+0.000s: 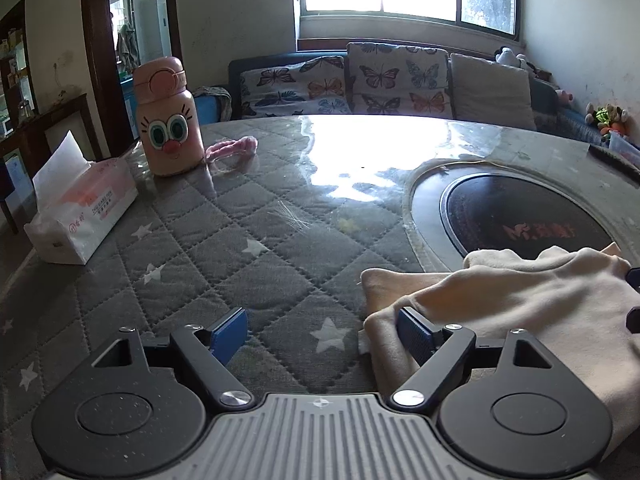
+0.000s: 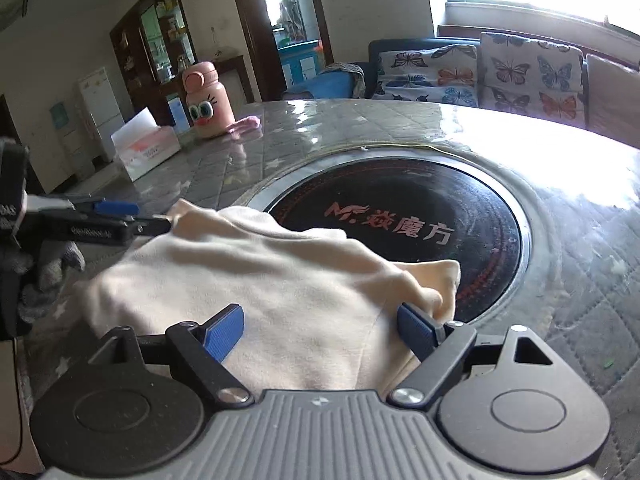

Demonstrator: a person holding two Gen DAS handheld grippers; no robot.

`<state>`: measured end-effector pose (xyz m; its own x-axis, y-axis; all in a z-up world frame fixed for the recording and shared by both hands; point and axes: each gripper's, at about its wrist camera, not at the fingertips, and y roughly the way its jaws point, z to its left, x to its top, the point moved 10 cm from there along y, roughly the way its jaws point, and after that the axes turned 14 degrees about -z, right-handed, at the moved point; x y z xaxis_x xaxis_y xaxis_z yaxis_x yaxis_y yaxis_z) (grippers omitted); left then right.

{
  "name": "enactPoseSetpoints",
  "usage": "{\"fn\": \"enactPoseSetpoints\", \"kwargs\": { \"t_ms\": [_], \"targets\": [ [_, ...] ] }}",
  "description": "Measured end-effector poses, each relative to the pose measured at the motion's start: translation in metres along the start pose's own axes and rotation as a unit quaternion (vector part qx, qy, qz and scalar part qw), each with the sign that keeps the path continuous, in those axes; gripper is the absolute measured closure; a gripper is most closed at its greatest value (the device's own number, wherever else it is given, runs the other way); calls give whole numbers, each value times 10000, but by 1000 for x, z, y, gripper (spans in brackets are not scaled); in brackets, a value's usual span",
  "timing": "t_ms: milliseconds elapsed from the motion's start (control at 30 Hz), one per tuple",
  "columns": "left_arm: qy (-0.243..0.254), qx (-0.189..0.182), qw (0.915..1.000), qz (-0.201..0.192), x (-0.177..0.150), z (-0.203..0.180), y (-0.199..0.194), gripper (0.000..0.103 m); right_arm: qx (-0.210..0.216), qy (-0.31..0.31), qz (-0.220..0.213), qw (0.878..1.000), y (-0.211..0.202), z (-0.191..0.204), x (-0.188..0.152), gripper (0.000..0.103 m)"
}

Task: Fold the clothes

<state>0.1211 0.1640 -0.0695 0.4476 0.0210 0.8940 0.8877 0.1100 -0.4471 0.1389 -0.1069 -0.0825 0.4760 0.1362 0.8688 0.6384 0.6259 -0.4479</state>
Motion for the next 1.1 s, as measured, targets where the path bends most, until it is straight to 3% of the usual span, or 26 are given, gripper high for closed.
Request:
{"fn": "enactPoseSetpoints", "kwargs": {
  "t_ms": [500, 700, 1100],
  "targets": [
    [-44, -297, 9994, -157, 13, -15, -2, 19, -58, 261, -60, 9996, 9, -9, 11, 17],
    [177, -488, 9985, -147, 16, -35, 5, 18, -130, 308, 2, 9994, 14, -13, 7, 16],
    [404, -338, 9986, -33, 12, -39, 24, 15, -98, 151, 53, 9998, 17, -6, 7, 10]
  ]
}}
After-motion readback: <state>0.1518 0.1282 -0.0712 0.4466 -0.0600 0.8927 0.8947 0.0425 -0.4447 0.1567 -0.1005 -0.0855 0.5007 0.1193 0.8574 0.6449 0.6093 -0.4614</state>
